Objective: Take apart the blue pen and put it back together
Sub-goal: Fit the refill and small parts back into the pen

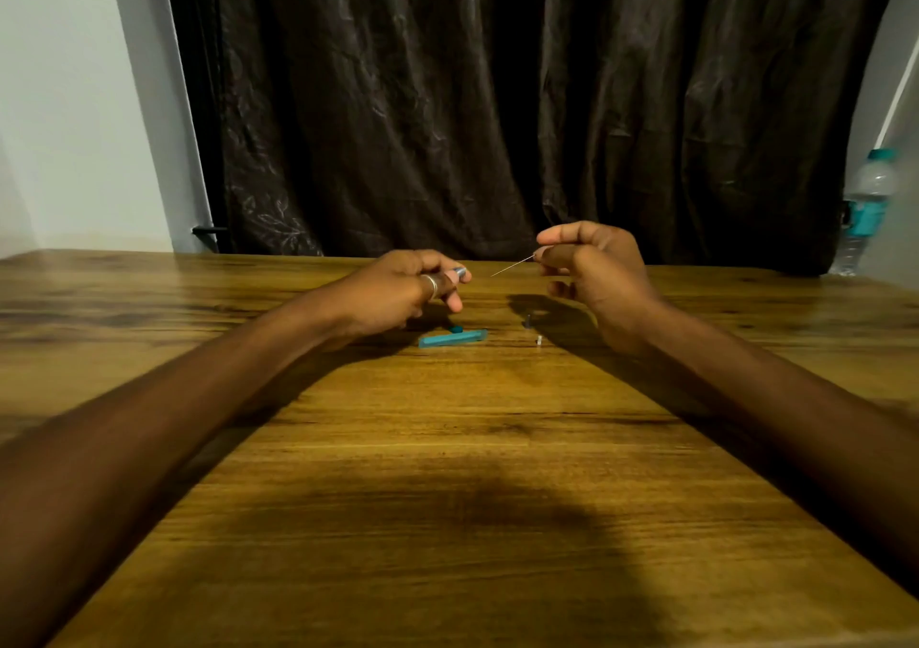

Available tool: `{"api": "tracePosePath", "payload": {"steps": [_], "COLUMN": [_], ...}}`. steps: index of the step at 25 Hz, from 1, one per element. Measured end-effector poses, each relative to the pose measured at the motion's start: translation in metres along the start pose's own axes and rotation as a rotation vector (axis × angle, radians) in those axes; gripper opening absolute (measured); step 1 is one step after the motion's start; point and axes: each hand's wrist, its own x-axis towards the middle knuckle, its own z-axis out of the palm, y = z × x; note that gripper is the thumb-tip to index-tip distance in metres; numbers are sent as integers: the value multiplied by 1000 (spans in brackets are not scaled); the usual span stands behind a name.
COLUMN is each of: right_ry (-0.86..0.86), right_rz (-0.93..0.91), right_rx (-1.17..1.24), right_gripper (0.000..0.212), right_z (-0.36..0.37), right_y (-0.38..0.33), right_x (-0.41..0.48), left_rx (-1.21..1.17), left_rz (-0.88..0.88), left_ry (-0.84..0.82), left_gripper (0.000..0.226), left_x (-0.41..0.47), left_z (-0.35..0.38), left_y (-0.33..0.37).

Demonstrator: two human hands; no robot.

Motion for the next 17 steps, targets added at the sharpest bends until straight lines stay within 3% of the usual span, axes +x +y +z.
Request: {"api": "tracePosePath", "payload": {"steps": [17], "right_ry": [-32], "right_rz": [-95], "right_rx": [17], "right_gripper": [18], "right_z": [10], "right_y": [-6], "right_x": [-12], "left_rx": [-233], "left_rz": [13], "left_ry": [-93], "left_gripper": [28], "left_x": [-5], "left_z": [3], "left_y": [3]}}
